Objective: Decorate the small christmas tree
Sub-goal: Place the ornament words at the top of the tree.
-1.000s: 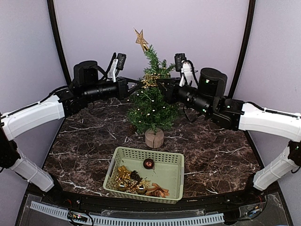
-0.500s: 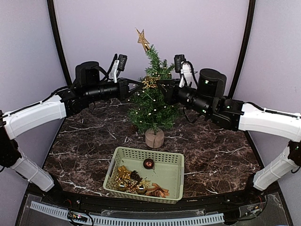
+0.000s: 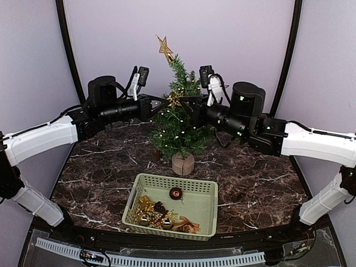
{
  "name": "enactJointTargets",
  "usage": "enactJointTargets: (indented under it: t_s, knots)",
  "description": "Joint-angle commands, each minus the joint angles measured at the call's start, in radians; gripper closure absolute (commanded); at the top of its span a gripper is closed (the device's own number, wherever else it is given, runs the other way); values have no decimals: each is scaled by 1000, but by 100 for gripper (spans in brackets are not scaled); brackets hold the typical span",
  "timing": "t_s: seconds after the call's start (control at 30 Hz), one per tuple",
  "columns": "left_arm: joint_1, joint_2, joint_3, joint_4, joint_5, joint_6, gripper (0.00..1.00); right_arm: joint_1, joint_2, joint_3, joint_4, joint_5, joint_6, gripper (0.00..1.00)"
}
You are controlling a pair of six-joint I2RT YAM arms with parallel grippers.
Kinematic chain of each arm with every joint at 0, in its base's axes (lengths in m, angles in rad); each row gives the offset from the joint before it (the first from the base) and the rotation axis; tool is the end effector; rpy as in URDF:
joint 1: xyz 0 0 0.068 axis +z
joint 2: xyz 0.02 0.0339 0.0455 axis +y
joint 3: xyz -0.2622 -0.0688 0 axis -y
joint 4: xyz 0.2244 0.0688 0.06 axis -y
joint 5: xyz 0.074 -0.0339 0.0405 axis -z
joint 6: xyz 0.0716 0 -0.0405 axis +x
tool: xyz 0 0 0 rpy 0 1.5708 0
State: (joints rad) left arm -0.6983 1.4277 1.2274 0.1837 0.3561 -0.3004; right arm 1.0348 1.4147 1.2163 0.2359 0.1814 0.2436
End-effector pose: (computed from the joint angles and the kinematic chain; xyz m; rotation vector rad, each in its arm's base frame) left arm 0.2563 -0.2477 0.3848 0.6176 1.5731 -1.0467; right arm 0.1926 0.2989 0.3925 -0.4751 1.5280 0.8704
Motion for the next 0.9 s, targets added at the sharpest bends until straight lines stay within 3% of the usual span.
enactJointTargets:
  t_s: [0.0, 0.3, 0.87]
  knots:
    - [7, -69, -59, 93, 16, 9, 100, 36, 13, 52, 19, -34, -54, 100]
    - [8, -182, -157, 141, -51, 30, 100, 63, -4, 68, 39, -67, -72, 100]
    - [27, -96, -9, 114, -39, 29, 100, 67, 57, 167, 17, 128, -60, 100]
